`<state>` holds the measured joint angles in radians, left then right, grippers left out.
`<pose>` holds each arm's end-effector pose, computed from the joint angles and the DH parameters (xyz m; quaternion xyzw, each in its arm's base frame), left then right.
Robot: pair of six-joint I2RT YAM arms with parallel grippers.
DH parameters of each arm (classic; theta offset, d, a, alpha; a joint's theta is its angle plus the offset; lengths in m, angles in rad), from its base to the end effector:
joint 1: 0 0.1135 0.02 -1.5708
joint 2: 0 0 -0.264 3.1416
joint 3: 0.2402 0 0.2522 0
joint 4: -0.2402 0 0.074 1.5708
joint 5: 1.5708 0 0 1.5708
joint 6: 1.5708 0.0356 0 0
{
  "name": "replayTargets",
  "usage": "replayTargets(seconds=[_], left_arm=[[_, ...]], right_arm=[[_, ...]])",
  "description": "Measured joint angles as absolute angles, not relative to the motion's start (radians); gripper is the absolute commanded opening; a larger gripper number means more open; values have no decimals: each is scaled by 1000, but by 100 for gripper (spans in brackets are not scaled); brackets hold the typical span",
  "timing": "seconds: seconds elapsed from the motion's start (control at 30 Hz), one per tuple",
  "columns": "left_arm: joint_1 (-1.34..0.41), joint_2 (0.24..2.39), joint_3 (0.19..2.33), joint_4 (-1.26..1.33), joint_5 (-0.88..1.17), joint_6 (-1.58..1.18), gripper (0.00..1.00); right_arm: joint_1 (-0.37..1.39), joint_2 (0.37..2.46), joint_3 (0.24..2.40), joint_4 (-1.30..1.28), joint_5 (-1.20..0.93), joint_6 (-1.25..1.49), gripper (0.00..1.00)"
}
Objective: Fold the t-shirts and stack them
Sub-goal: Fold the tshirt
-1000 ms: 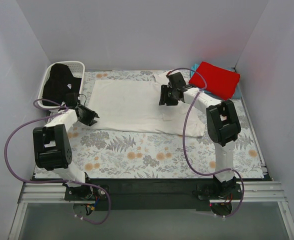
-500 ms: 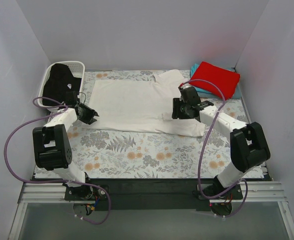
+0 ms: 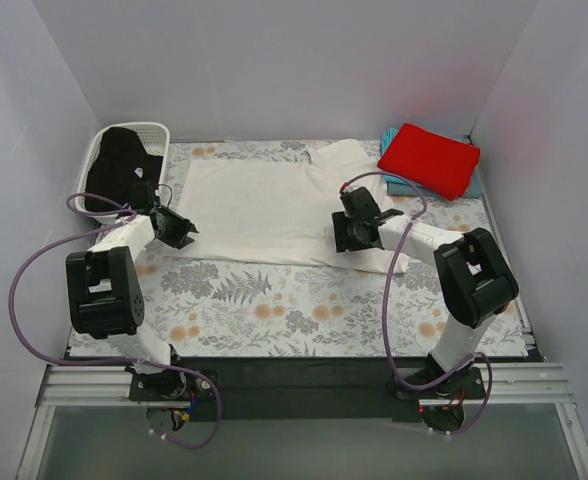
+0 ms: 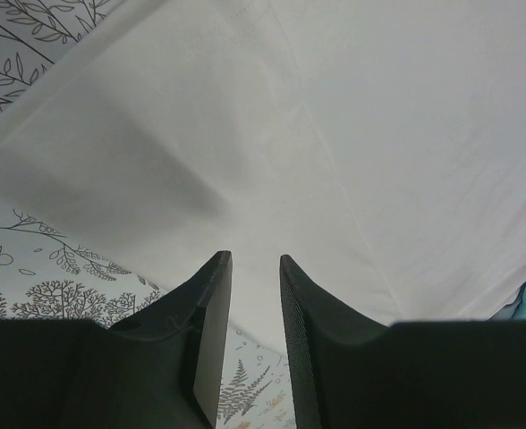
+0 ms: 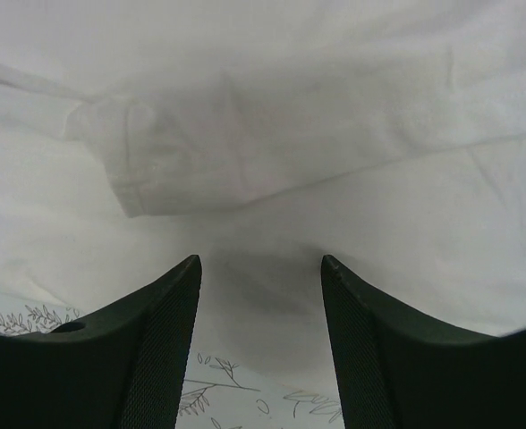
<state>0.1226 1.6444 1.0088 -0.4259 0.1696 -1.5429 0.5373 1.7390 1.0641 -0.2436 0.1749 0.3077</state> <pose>0.3236 0.0338 0.1844 -0.6990 0.6646 -0.2258 0.1369 0.3117 0.1785 0.1809 -0.0803 0.9407 0.0554 0.3250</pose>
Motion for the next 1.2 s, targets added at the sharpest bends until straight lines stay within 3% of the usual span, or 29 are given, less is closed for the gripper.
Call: replayTargets(seconds=[0.9,1.2], left_arm=[[123,1648,1015,-427,173,-1533,26],[123,1654,1019,-429,174,-1532,26]], right_arm=[[546,1945,1341,-254,327,301,65],[551,2012,1417,-255,367,263,71]])
